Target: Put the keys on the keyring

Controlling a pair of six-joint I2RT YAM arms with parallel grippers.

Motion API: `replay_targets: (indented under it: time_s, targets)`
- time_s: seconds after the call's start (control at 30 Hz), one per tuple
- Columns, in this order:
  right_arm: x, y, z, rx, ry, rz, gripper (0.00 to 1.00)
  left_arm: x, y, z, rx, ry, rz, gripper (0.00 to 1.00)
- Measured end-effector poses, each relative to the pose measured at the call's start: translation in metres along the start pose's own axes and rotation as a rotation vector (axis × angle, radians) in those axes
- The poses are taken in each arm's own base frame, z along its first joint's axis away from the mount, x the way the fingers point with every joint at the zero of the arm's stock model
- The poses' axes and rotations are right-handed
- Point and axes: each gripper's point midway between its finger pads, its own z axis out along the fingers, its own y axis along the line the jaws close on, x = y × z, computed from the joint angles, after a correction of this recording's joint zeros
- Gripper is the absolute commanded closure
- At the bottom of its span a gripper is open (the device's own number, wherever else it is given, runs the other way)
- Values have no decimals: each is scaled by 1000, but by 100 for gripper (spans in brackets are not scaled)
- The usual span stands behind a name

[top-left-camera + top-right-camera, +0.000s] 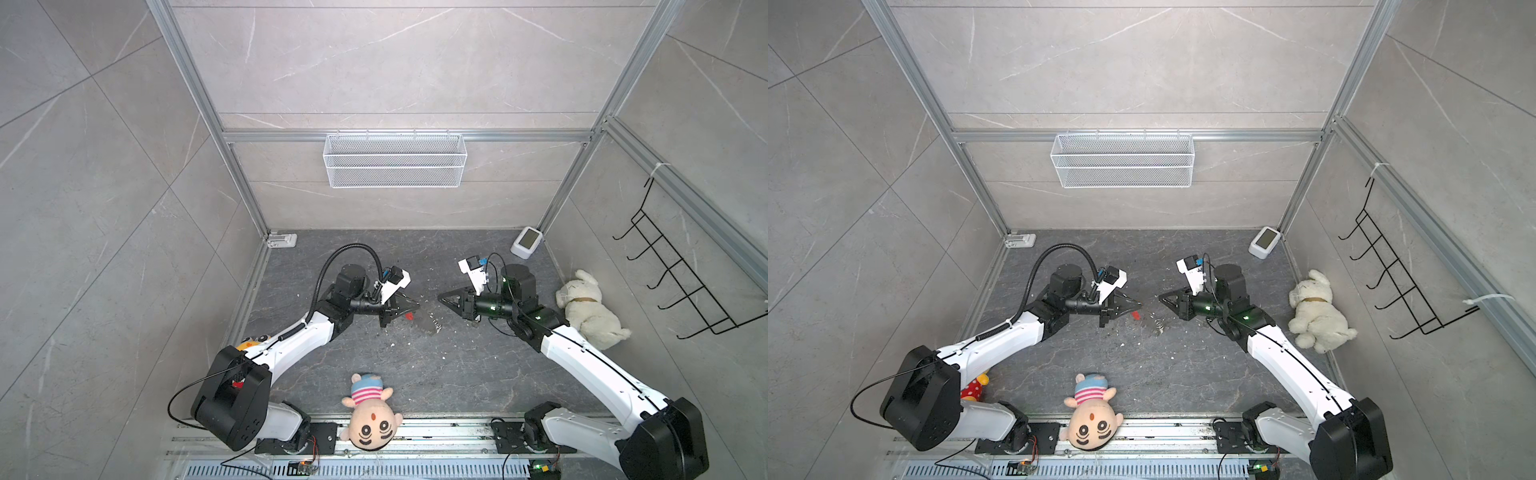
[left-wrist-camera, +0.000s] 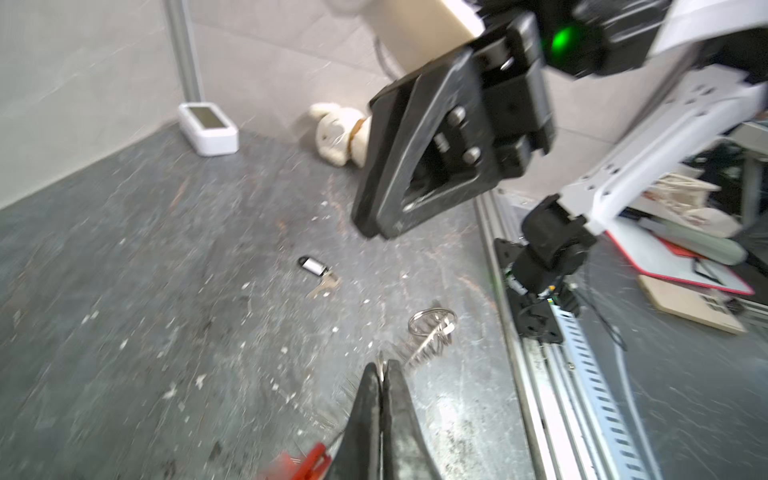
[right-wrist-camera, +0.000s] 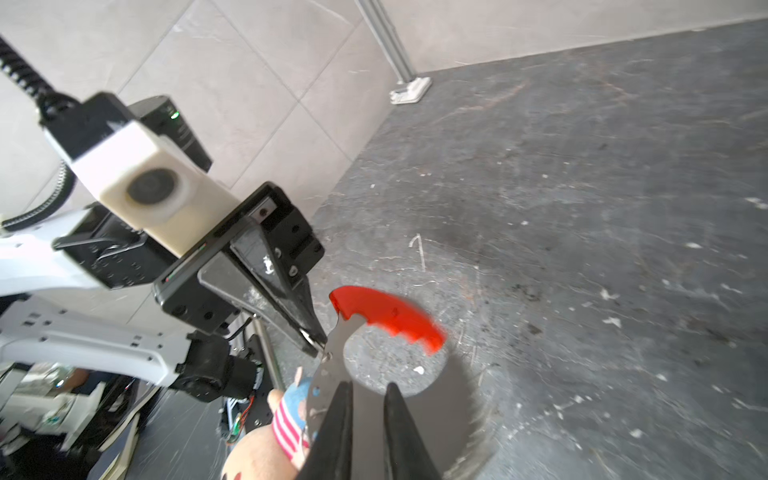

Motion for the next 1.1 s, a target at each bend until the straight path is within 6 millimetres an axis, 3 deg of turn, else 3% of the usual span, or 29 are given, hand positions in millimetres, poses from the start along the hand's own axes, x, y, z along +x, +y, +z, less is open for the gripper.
replay_targets:
  time_s: [0.43,0.73,1.1]
  targets:
    - [12,34,18,-143,39,-16,89,-16,-9,-4,70,-48,23,100]
    - [12,32,19,-104,45,-65,85,-33,-8,-8,95,-83,41,100]
    - [5,46,23,-112,37,-141,81,-31,-5,-4,147,-80,-20,100]
